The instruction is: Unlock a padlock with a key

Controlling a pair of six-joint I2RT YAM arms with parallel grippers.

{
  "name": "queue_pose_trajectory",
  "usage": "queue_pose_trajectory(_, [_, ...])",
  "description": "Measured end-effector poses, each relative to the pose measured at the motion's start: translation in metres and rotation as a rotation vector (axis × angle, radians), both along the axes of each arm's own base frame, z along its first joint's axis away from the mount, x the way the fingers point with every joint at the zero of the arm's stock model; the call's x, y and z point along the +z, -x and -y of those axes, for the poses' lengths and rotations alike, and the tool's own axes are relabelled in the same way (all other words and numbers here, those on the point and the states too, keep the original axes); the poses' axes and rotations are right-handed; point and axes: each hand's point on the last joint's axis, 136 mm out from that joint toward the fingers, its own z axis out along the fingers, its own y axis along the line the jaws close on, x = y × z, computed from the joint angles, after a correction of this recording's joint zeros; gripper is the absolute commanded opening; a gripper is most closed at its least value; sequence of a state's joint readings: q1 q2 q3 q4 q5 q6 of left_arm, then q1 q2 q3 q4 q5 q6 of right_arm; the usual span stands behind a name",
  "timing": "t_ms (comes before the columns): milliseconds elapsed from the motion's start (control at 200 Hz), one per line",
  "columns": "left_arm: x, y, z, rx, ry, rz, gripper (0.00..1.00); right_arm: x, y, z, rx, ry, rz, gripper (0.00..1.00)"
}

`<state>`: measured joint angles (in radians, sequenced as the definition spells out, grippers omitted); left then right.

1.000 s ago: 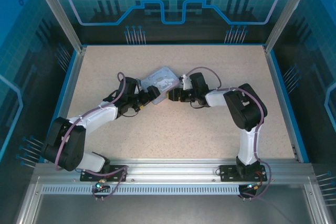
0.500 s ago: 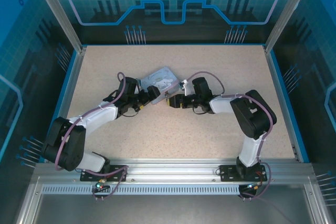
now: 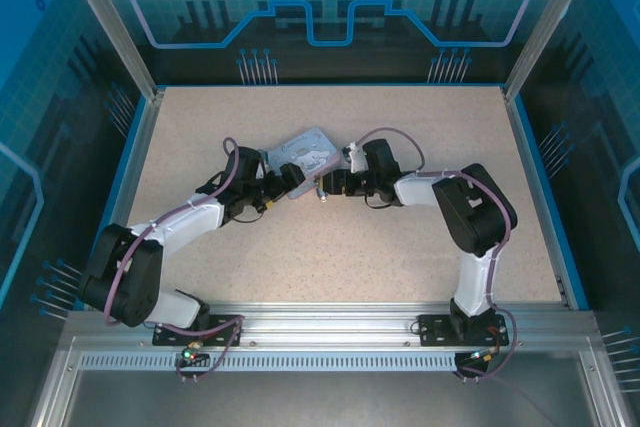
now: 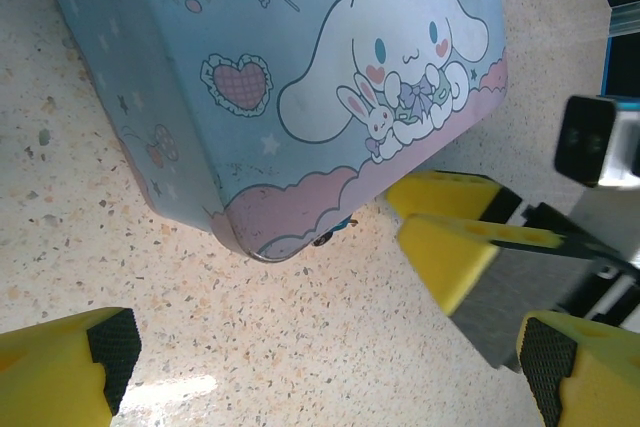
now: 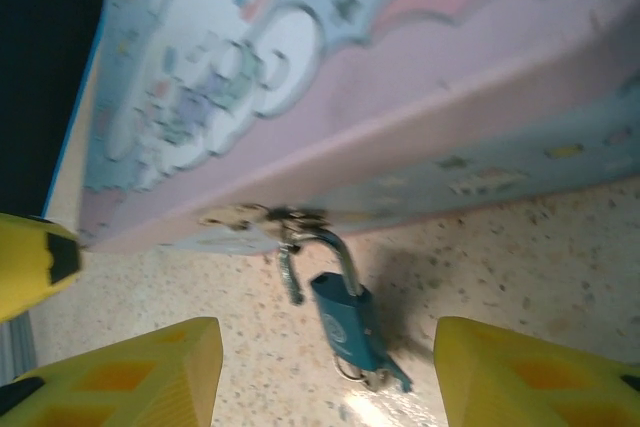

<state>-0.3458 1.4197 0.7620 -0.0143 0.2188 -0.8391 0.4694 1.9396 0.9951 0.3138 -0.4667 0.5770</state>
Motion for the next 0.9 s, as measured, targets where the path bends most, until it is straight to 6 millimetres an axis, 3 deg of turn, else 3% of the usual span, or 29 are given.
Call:
queue_pose_trajectory(130, [0.000, 0.000, 0.000, 0.000, 0.000, 0.000, 0.99, -0.011, 0.002, -0.001, 0.002, 0.005, -0.027, 0.57])
queue_pose_trajectory(400, [0.000, 0.000, 0.000, 0.000, 0.000, 0.001, 0.99, -0.009, 0.006, -0.005, 0.006, -0.053, -0.019, 0.44])
queue_pose_trajectory(895, [0.000, 0.000, 0.000, 0.000, 0.000, 0.001, 0.99, -0.015, 0.008, -0.009, 0.017, -0.092, -0.022, 0.40])
